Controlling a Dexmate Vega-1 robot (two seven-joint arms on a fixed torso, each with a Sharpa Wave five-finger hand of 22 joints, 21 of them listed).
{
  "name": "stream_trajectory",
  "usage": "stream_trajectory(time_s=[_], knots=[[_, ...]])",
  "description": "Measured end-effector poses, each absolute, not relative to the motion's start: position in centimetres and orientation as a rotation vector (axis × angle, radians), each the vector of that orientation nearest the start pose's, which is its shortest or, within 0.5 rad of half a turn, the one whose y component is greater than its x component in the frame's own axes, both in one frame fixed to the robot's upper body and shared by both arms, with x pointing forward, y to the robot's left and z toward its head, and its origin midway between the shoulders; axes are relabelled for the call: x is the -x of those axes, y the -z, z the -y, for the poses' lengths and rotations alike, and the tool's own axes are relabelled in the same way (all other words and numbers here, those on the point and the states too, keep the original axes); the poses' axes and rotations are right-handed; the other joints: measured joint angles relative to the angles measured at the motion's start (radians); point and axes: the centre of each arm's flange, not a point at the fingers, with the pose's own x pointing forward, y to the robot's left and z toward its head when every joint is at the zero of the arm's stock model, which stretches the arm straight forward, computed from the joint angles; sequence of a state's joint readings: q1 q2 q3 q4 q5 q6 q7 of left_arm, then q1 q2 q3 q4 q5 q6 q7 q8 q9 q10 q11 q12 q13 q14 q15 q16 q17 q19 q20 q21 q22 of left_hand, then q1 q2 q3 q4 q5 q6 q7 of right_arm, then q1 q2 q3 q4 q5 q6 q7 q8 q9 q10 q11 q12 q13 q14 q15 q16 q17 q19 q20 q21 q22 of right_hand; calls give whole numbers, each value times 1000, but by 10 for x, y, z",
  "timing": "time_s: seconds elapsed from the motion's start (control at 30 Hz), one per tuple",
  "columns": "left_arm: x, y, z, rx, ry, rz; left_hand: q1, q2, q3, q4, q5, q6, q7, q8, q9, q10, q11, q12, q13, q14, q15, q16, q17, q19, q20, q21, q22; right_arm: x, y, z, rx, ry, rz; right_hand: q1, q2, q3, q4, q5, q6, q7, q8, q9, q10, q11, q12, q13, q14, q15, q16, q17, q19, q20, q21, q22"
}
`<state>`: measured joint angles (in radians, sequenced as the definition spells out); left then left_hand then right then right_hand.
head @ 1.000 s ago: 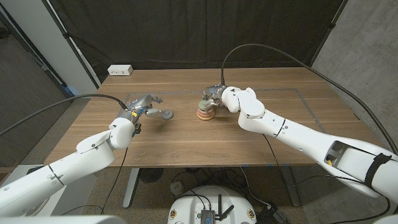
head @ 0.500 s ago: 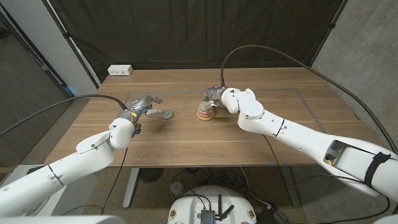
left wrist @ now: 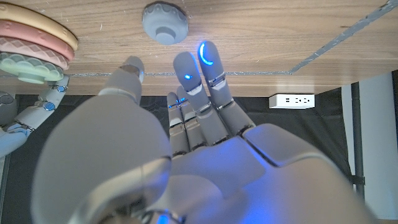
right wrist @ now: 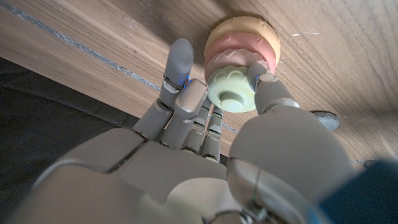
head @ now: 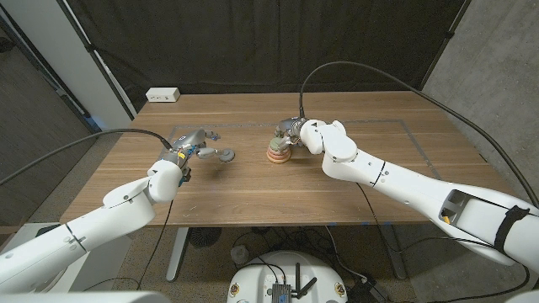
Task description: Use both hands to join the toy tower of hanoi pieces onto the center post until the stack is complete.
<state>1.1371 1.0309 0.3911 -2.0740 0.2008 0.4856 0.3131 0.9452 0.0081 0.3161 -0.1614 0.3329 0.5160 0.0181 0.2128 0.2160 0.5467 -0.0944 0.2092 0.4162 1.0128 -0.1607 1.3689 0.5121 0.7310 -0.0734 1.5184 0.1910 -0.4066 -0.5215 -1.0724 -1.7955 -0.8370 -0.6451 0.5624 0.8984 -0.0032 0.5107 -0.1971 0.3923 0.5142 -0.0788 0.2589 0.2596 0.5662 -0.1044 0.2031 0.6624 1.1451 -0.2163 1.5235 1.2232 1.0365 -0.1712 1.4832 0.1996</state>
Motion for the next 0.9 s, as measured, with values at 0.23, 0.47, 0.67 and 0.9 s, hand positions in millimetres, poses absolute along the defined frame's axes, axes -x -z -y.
stream_trajectory(time_s=[0.23,0.47,0.67,0.9], knots=[[-532,26,-306,-1179,-235,461,-4,-4,0,0,0,0,0,0,0,0,0,0,4,0,0,0,0,0,0,0,0,-595,-28,42,1733,-213,327,-44,-21,18,33,-3,-44,5,-10,16,-30,5,-18,-7,0,0,0,6,0,0,0,0],[-532,26,-306,-1179,-234,462,-4,-4,0,0,0,0,0,0,0,1,1,0,4,0,0,0,0,0,0,0,0,-594,-29,42,1735,-216,322,-63,-40,20,37,-6,-81,23,-23,20,-66,28,-22,-14,0,0,0,6,0,0,0,0],[-532,26,-306,-1179,-235,463,-4,-4,0,0,0,0,0,0,0,5,5,0,4,0,0,0,0,0,0,0,0,-594,-30,43,1740,-219,317,-63,-59,12,37,-12,-117,34,-34,24,-86,33,-22,-19,6,-6,0,6,4,4,-2,0],[-532,26,-306,-1179,-235,463,-4,-4,0,0,0,0,0,0,0,10,1,0,4,0,0,0,0,0,0,0,0,-594,-30,43,1747,-224,311,-80,-76,10,39,-27,-169,47,-53,23,-129,54,-22,-28,5,-5,0,6,4,4,-12,0]])
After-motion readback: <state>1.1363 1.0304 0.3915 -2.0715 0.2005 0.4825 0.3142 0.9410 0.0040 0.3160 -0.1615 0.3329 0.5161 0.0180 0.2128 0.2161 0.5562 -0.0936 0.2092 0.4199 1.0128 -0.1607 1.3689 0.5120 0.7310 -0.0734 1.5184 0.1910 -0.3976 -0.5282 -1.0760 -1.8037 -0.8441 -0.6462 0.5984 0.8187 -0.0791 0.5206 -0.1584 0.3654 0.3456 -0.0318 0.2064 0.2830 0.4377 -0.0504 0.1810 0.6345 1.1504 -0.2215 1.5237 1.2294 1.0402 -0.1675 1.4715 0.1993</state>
